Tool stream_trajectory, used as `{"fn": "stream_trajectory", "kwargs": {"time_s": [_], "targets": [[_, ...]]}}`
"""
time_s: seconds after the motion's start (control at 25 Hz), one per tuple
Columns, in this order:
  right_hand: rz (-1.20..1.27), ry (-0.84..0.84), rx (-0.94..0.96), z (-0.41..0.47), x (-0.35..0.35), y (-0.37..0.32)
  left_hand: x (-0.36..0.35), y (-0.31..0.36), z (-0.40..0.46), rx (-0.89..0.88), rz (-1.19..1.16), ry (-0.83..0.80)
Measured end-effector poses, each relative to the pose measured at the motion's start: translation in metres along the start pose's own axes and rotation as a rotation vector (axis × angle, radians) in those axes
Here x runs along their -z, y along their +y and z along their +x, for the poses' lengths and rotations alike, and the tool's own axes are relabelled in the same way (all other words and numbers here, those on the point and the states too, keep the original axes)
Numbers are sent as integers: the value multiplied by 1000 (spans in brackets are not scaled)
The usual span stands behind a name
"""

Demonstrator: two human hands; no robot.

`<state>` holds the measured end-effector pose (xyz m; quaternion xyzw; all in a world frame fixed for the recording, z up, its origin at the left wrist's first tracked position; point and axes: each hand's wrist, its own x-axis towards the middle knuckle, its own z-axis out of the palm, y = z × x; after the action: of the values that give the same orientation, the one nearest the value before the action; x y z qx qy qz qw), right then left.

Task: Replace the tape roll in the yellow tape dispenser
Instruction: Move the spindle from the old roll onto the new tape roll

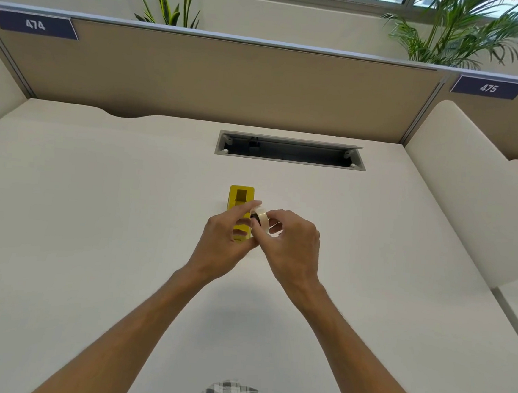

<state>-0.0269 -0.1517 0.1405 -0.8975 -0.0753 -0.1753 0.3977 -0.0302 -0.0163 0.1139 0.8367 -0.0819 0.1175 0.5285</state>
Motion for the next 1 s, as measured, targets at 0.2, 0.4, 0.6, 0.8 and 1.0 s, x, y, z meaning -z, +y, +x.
{"fn": "stream_trajectory", "kwargs": {"time_s": [0.2, 0.4, 0.6, 0.8, 1.0], "targets": [[20, -10, -44, 1, -2, 0, 1, -6, 1, 1, 11, 22], [-12, -9, -89, 3, -10, 1, -1, -15, 4, -13, 57, 31], [32, -57, -143, 7, -16, 3, 1, -24, 9, -7, 76, 15], [93, -70, -184, 13, -30, 7, 7, -36, 13, 24, 120, -11], [78, -48, -207, 26, -44, 17, 25, -66, 11, 40, 270, 67]]}}
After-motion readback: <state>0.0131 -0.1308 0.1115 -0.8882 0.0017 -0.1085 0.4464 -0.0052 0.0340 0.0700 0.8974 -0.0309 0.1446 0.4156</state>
